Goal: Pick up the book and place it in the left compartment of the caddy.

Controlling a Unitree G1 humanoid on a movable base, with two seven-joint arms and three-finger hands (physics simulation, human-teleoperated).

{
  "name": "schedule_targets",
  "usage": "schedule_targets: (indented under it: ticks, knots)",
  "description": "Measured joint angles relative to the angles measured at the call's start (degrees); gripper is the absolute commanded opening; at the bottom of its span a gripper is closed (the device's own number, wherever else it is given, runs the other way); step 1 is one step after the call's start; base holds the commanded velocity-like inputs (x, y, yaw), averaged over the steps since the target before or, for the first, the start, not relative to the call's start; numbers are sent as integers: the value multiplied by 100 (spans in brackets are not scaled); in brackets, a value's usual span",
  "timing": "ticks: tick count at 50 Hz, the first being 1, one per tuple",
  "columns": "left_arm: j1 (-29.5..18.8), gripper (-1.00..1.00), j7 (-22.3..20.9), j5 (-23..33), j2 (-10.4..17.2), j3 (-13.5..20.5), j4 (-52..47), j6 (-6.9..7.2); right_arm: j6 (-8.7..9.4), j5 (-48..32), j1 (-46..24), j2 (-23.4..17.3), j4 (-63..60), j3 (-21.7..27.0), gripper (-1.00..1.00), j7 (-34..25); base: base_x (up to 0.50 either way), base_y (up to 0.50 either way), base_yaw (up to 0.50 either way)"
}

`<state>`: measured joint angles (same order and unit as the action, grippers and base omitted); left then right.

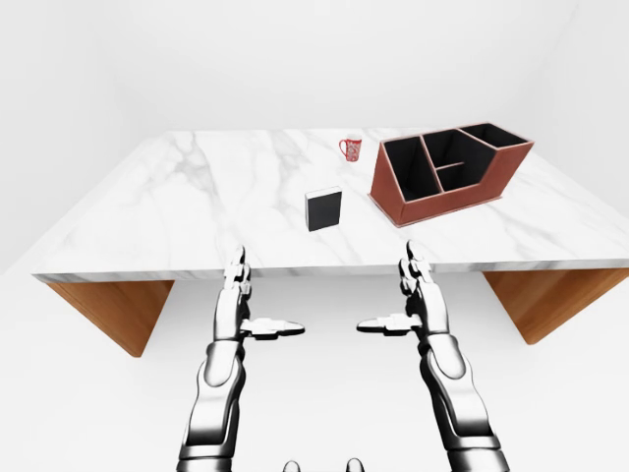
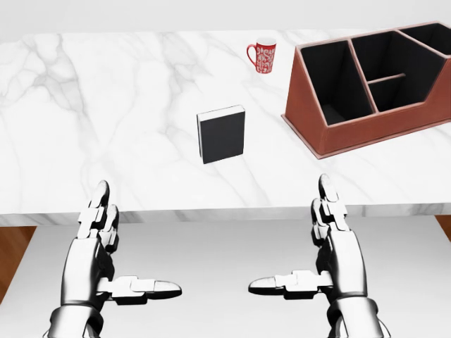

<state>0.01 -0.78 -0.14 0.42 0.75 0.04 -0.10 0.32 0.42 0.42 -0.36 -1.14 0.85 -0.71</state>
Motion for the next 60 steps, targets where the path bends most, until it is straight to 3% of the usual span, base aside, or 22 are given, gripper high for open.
schedule_targets:
  ticks: [15,47,60]
  knots:
    - [18,100,-94,20,48,83,-18,-9,81,38,72,-37,-214,83,100,-88,0,0,0]
    - [21,100,-126,107,60,83,50,-113,-27,0,144,-47,-282,41,100,-306,0,0,0]
    - [0,100,-130,131,60,75,97,-140,8,-25,151,-42,-319,29,100,-304,0,0,0]
